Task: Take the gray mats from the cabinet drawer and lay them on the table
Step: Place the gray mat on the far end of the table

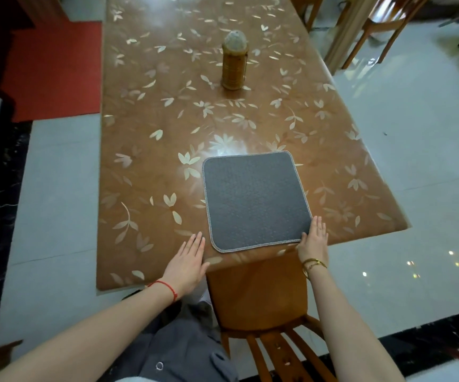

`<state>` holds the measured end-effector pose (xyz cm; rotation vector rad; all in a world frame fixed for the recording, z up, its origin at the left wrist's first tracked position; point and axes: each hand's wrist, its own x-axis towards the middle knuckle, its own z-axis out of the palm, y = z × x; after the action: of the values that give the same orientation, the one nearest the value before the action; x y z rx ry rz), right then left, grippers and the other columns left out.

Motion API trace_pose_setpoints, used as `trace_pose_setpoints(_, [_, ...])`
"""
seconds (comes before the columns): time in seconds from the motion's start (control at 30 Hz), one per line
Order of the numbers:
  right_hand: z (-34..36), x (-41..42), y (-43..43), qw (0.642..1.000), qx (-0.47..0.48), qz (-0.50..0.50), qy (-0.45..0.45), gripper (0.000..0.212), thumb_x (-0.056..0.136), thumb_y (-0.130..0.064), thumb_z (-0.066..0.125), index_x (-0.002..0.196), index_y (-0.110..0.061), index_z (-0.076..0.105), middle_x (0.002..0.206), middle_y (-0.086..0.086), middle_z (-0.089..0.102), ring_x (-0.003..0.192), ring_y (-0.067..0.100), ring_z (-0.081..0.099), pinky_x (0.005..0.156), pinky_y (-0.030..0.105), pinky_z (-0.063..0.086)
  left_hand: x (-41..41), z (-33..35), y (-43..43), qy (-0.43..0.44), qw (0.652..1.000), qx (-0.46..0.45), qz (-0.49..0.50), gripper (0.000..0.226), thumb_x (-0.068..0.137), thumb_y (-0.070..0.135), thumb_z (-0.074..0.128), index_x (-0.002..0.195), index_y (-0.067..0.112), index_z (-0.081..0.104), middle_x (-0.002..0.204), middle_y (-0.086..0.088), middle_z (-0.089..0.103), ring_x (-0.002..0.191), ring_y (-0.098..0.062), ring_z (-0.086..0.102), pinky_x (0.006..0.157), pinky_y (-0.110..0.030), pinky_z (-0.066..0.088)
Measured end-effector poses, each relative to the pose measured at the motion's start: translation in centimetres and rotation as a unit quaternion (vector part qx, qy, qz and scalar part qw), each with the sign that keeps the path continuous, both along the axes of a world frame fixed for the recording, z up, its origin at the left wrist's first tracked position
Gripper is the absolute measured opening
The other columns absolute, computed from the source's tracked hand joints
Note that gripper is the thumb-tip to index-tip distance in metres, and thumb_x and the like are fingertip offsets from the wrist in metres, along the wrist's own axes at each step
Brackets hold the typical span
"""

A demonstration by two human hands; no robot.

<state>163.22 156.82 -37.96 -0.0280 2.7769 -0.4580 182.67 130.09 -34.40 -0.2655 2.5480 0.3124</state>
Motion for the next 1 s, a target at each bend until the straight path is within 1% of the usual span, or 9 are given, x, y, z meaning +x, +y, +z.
trace_pose_setpoints(0.13, [1.5, 1.2, -3.8, 0.995, -0.075, -0.030, 0.061, 0.047, 0.100, -0.018, 0.041, 0.145, -0.005, 0.036, 0.149, 0.014, 0.040, 0.142, 0.029, 0.028, 0.118, 0.041, 0.026, 2.1, 1.7, -3.1, 0.081, 0.984, 0.097, 0.124, 0.059, 0.103, 0.032, 0.039, 0.156, 0.017, 0.019, 0.164, -0.003, 0.018, 0.152, -0.020, 0.017, 0.123, -0.036, 0.019])
trace_pose_setpoints(0.23, [3.0, 2.5, -8.4, 0.987, -0.132, -0.005, 0.088, 0.037, 0.098, -0.015, 0.045, 0.132, -0.004, 0.051, 0.129, 0.016, 0.057, 0.125, 0.030, 0.045, 0.105, 0.039, 0.039, 3.6, 3.5, -6.1, 0.152, 0.925, 0.212, 0.276, 0.046, 0.100, 0.021, 0.050, 0.146, 0.019, 0.044, 0.145, -0.002, 0.052, 0.132, -0.014, 0.049, 0.106, -0.030, 0.045])
trace_pose_setpoints(0.33, [4.5, 4.7, -14.4, 0.977, -0.198, 0.045, 0.061, 0.031, 0.098, -0.012, 0.045, 0.125, -0.004, 0.056, 0.122, 0.015, 0.061, 0.117, 0.029, 0.052, 0.099, 0.035, 0.041, 6.0, 4.9, -9.8, 0.201, 0.816, 0.314, 0.441, 0.031, 0.098, 0.017, 0.055, 0.128, 0.021, 0.062, 0.126, 0.001, 0.066, 0.117, -0.014, 0.060, 0.090, -0.023, 0.052])
trace_pose_setpoints(0.43, [5.8, 8.4, -21.3, 0.964, -0.246, 0.097, 0.012, 0.028, 0.099, -0.016, 0.046, 0.122, -0.008, 0.058, 0.119, 0.011, 0.063, 0.110, 0.025, 0.058, 0.090, 0.028, 0.043, 9.6, 6.4, -13.5, 0.281, 0.670, 0.401, 0.557, 0.029, 0.097, 0.008, 0.055, 0.125, 0.010, 0.063, 0.119, -0.006, 0.069, 0.115, -0.023, 0.065, 0.093, -0.029, 0.056])
trace_pose_setpoints(0.53, [7.4, 13.2, -28.5, 0.943, -0.297, 0.145, -0.042, 0.027, 0.098, -0.020, 0.047, 0.120, -0.010, 0.060, 0.112, 0.006, 0.067, 0.097, 0.019, 0.063, 0.078, 0.019, 0.043, 14.5, 7.6, -17.2, 0.346, 0.574, 0.410, 0.619, 0.032, 0.099, 0.007, 0.053, 0.130, 0.004, 0.059, 0.119, -0.009, 0.068, 0.114, -0.026, 0.064, 0.089, -0.025, 0.055])
trace_pose_setpoints(0.63, [7.8, 18.5, -35.1, 0.915, -0.340, 0.182, -0.117, 0.023, 0.097, -0.021, 0.049, 0.113, -0.011, 0.063, 0.105, 0.002, 0.068, 0.088, 0.013, 0.063, 0.075, 0.015, 0.051, 20.0, 8.5, -20.5, 0.393, 0.495, 0.406, 0.660, 0.030, 0.099, 0.008, 0.051, 0.128, 0.007, 0.060, 0.118, -0.009, 0.068, 0.113, -0.027, 0.063, 0.102, -0.039, 0.049])
trace_pose_setpoints(0.77, [7.6, 25.5, -42.4, 0.885, -0.362, 0.192, -0.221, 0.016, 0.096, -0.021, 0.050, 0.102, -0.019, 0.064, 0.099, 0.005, 0.071, 0.091, 0.024, 0.066, 0.087, 0.044, 0.054, 27.5, 9.4, -24.1, 0.442, 0.411, 0.375, 0.704, 0.024, 0.098, 0.008, 0.052, 0.118, 0.014, 0.065, 0.119, -0.009, 0.069, 0.115, -0.027, 0.064, 0.104, -0.040, 0.048])
trace_pose_setpoints(0.87, [8.1, 30.8, -47.3, 0.853, -0.381, 0.192, -0.300, 0.017, 0.098, -0.015, 0.046, 0.105, -0.014, 0.062, 0.101, 0.009, 0.068, 0.090, 0.023, 0.062, 0.077, 0.034, 0.052, 33.5, 9.8, -26.9, 0.463, 0.360, 0.346, 0.732, 0.023, 0.098, 0.008, 0.052, 0.110, 0.021, 0.068, 0.114, -0.004, 0.071, 0.116, -0.027, 0.065, 0.104, -0.040, 0.048])
trace_pose_setpoints(1.0, [8.7, 36.8, -52.7, 0.827, -0.368, 0.225, -0.360, 0.021, 0.099, -0.018, 0.045, 0.107, -0.012, 0.063, 0.103, 0.008, 0.068, 0.091, 0.022, 0.062, 0.073, 0.026, 0.052, 40.3, 10.5, -29.8, 0.490, 0.302, 0.305, 0.759, 0.028, 0.100, 0.008, 0.048, 0.124, 0.012, 0.062, 0.125, -0.011, 0.066, 0.119, -0.027, 0.062, 0.109, -0.042, 0.044])
